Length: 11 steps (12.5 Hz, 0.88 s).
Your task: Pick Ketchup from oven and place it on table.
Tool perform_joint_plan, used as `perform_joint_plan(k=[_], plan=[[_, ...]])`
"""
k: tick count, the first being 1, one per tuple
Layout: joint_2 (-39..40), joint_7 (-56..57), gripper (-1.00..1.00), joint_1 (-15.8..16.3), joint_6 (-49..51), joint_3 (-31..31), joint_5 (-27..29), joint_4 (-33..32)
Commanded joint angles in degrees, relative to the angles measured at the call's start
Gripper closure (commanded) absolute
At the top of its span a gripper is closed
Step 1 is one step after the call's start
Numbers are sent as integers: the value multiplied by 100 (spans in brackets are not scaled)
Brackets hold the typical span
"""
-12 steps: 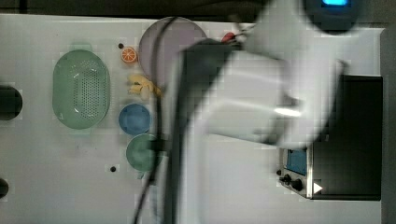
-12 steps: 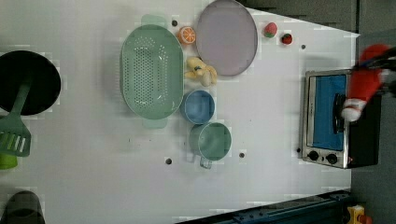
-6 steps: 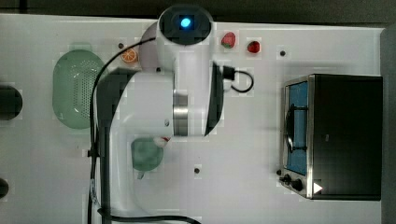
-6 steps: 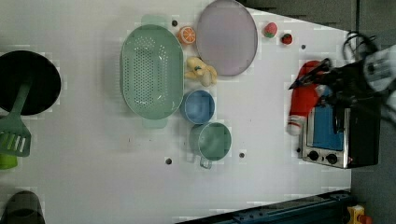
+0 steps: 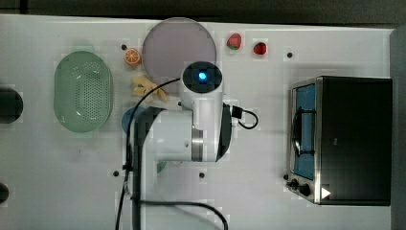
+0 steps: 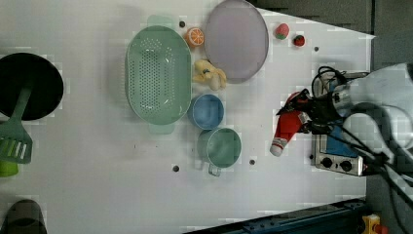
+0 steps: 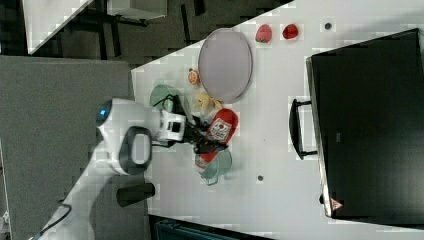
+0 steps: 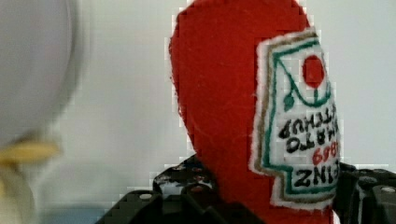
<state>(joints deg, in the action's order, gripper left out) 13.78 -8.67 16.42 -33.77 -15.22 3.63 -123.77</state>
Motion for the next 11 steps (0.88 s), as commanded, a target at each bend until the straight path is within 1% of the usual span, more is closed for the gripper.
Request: perform_joint_plan(k=[1,2,3,5,6,8,11], plan=[[353,-345,-24,-224,-886,-80,58,-270],[514,-345,-24,-212,-1137,-67,59,-357],[673,-345,-30,-207,-1334,-48,68,-408],[862,-346,-71,-204,-1597,-22,78,-412],[857,-347,-100,-205,-1592,-30,78,-416],[697,-348,-100,-206,-1567,-37,78,-394],[31,-348,-100,-206,-1340,-97,74,-138]])
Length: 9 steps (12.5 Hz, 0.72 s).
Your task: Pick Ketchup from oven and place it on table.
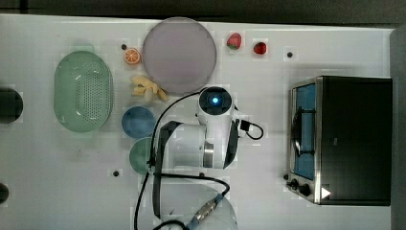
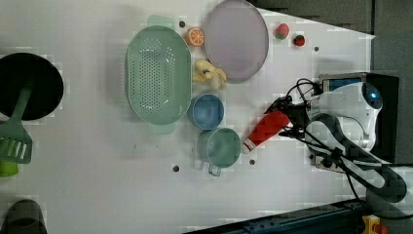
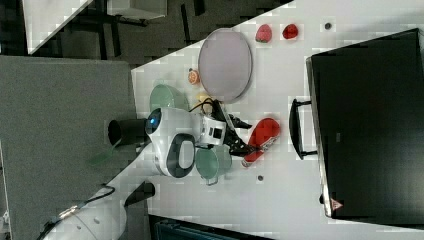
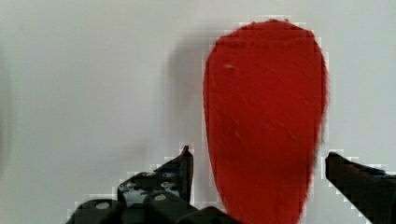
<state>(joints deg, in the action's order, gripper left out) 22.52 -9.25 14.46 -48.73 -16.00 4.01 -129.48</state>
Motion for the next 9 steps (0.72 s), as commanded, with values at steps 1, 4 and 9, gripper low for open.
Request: perform_joint_plan(k=[1,4,9], plan=[[-1124,-290,-100,-11,395,-27,35,632],[-1826,-291,-100,-10,1802,-17,21,1550],[-2080,-290,-100,-26,4270,-51,-100,3302]])
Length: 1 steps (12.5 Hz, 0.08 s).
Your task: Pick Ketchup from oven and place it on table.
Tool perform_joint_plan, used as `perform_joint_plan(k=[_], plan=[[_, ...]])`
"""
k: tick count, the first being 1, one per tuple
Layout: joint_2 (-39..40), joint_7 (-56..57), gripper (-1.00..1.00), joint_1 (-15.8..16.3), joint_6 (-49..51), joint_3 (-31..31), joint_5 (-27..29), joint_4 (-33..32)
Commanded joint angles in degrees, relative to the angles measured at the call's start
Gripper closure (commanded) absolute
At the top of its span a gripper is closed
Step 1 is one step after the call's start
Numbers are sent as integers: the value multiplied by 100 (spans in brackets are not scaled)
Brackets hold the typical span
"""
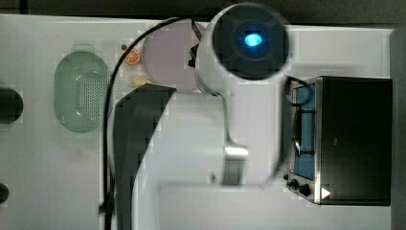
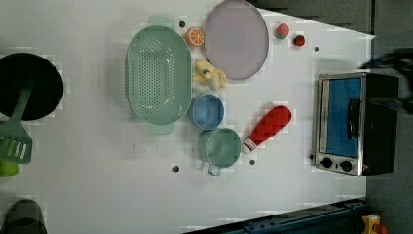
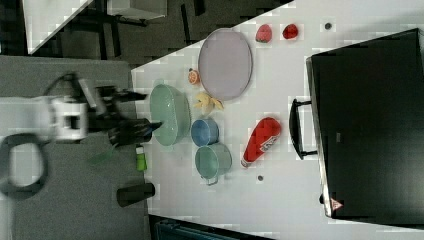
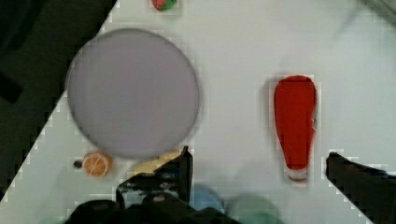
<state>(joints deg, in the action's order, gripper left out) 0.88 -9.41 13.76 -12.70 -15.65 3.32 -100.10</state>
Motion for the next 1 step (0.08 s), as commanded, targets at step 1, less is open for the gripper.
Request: perform_joint_plan(k=[1], plan=[[83,-273,-100,44,1079,-90,-130,607]])
